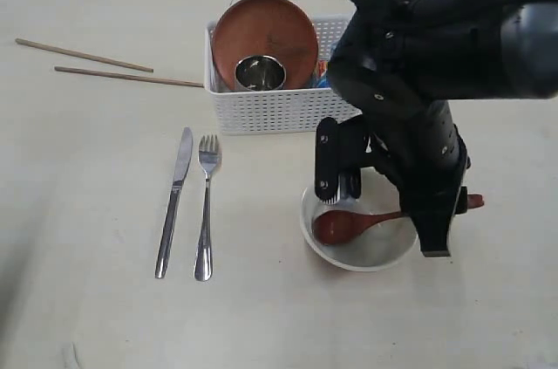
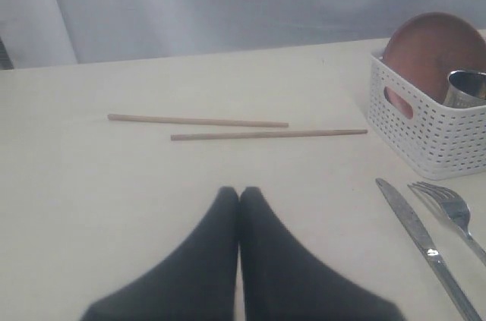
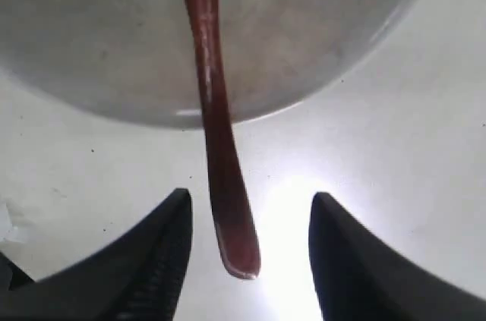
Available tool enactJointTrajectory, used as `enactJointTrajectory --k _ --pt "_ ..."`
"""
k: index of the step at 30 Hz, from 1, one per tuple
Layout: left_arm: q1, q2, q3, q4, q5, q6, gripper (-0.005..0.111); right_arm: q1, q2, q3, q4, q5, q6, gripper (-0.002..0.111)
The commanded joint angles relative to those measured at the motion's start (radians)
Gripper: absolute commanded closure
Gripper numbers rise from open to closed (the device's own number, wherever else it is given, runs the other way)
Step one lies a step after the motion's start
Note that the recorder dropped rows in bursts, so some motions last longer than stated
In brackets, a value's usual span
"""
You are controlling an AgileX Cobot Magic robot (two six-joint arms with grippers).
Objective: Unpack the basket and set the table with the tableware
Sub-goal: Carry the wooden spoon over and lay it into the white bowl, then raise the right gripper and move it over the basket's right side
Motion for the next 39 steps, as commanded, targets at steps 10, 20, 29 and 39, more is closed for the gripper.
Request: enactJointTrajectory --k 10,20,29,39 --pt "0.003 -0.007 0.002 -0.002 -0.008 0.000 0.107 0.187 -0.285 -0.002 -0.016 0.002 0.177 0.109" --pt "0.003 -0.007 0.002 -0.002 -0.008 0.000 0.107 0.181 -0.820 -0.002 0.038 -0.167 0.502 0.109" --pt "0.003 -0.007 0.002 -0.002 -0.008 0.000 0.107 0.181 -1.383 -0.002 0.043 -0.532 0.706 0.109" --pt "0.003 -0.007 0.002 -0.002 -0.008 0.000 0.107 0.181 -1.526 -0.002 -0.062 -0.356 1.019 0.109"
